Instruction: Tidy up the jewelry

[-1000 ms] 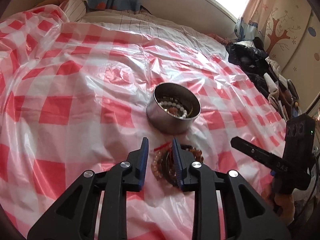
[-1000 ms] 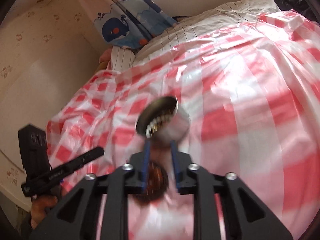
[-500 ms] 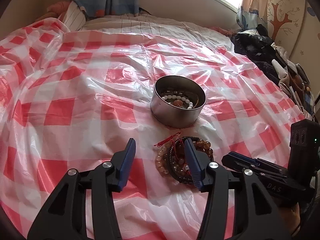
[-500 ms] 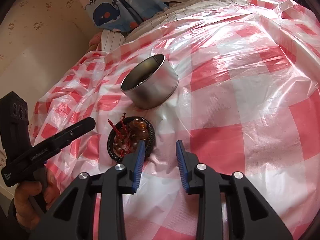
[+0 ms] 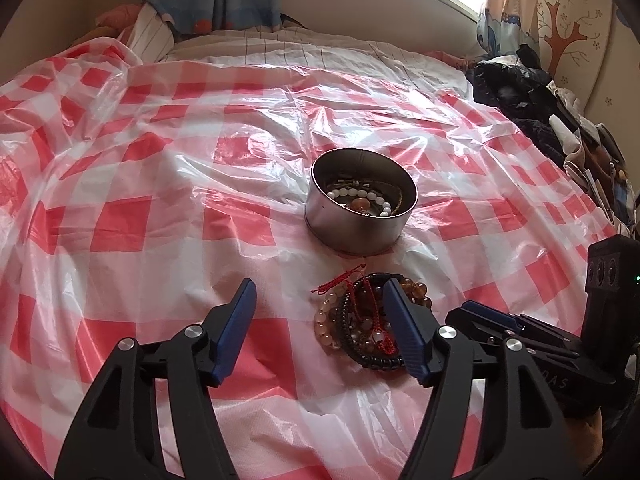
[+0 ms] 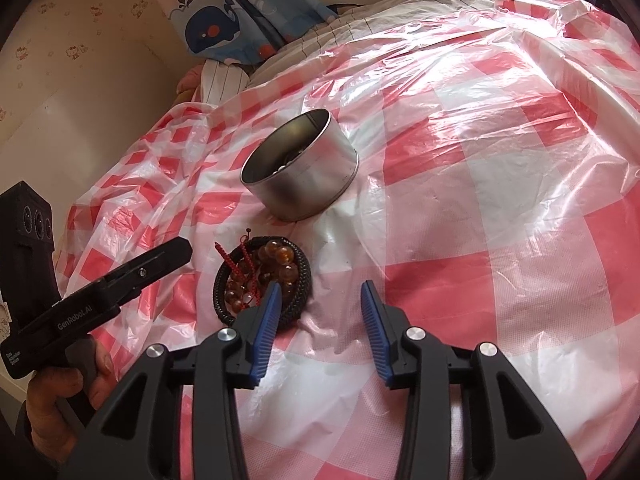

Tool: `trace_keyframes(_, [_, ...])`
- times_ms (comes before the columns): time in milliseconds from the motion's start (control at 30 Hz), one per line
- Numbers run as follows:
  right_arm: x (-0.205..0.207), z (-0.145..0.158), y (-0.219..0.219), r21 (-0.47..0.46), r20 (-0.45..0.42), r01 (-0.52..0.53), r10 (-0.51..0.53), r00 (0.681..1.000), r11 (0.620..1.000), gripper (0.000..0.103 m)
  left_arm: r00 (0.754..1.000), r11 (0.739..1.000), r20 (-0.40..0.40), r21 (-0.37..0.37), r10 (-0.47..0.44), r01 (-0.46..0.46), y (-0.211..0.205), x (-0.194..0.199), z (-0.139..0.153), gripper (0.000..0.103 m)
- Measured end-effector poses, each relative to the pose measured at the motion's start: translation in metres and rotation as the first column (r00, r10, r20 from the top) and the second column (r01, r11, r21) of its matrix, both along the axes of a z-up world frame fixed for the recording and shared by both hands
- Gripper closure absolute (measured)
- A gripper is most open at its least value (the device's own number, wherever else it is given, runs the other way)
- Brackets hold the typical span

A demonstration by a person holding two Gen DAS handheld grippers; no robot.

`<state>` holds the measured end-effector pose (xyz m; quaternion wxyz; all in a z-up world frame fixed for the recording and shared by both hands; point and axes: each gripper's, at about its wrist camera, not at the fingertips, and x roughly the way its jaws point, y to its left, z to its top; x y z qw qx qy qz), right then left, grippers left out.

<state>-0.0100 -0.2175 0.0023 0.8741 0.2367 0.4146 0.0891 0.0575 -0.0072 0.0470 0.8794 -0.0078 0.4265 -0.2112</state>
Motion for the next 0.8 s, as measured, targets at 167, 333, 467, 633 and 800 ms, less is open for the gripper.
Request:
trace_keyframes(167, [0.000,0.000,-0.002,-0.009,-0.005,0.018,-0.018,1.000,1.000,0.056,1.000,0.999,-0.019,-0.029,-0.015,0.014,-0.001,0.000,-0.003,0.040])
trace_keyframes(333, [0.000,0.000,-0.003,-0.010,-0.007,0.015,-0.015,1.000,1.000,0.055,0.999,0.999,-0.005,-0.014,-0.035,0.035,-0.010,-0.001,-0.006,0.040])
trace_keyframes(467, [-0.001,-0.001,-0.002,-0.009,-0.008,0.013,-0.013,1.000,1.000,0.054,0.999,0.999,-0.001,-0.008,-0.034,0.034,-0.016,0.002,-0.010,0.040])
trace_keyframes(633, [-0.001,-0.001,0.000,-0.006,-0.008,0.010,-0.010,1.000,1.000,0.053,0.999,0.999,-0.009,0.005,-0.053,0.053,-0.025,0.007,-0.018,0.051])
trace_keyframes(800, [-0.001,-0.003,0.000,-0.001,-0.008,0.009,-0.009,1.000,1.000,0.052,0.997,0.996,-0.020,0.039,-0.076,0.077,-0.032,0.009,-0.023,0.086])
